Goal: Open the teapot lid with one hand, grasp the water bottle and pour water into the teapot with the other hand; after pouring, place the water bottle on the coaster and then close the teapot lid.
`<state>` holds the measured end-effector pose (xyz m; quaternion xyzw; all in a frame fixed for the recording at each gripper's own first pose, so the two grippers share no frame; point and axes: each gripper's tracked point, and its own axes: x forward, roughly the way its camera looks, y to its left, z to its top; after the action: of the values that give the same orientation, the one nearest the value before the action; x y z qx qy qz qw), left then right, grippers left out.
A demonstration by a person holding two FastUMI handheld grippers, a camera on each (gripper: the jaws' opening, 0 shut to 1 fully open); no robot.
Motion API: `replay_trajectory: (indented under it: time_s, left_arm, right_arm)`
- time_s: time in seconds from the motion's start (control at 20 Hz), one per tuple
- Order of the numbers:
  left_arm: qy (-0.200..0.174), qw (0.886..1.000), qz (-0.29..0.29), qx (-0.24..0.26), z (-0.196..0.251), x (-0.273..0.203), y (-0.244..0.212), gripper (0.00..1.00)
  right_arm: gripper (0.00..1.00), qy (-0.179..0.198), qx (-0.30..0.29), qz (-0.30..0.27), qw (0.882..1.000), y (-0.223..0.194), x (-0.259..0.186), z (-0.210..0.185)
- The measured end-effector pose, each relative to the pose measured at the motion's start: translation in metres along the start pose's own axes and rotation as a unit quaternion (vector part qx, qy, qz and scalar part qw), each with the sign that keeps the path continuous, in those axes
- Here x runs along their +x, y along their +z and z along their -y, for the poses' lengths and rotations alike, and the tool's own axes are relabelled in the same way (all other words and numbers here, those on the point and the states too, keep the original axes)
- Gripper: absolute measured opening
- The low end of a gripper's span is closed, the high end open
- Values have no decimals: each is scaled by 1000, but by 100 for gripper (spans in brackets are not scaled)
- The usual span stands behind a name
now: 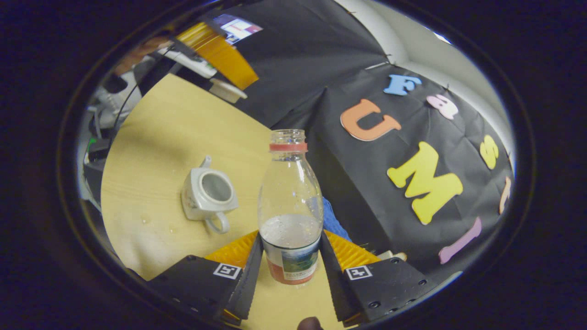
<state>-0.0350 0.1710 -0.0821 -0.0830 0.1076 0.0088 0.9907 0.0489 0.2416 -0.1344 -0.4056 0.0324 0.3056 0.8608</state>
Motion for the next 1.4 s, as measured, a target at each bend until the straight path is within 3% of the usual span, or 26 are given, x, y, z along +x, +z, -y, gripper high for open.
replay_trajectory:
  time_s: [0.1, 0.2, 0.5, 0.7, 1.05, 1.4]
  left_arm:
    - [-4, 1000, 0, 2, 6, 0, 0, 3]
    - [-8, 1000, 1, 4, 10, -1, 1, 3]
    - [-11, 1000, 9, 10, 14, -1, 6, 3]
    - [-5, 1000, 8, 7, 10, -1, 4, 3]
    - [13, 1000, 9, 18, 3, 3, 3, 3]
    - [21, 1000, 0, 19, -4, 6, -3, 3]
  right_arm:
    - [69, 3, 87, 4, 996, 1, 3, 8]
    - [69, 5, 177, 14, 984, 7, -1, 21]
    - [68, -30, 368, 68, 927, 21, 17, 93]
    - [67, -57, 392, 50, 917, -4, 47, 124]
    - [67, -62, 423, 12, 904, -48, 99, 130]
    - [67, -61, 427, -5, 902, -64, 129, 123]
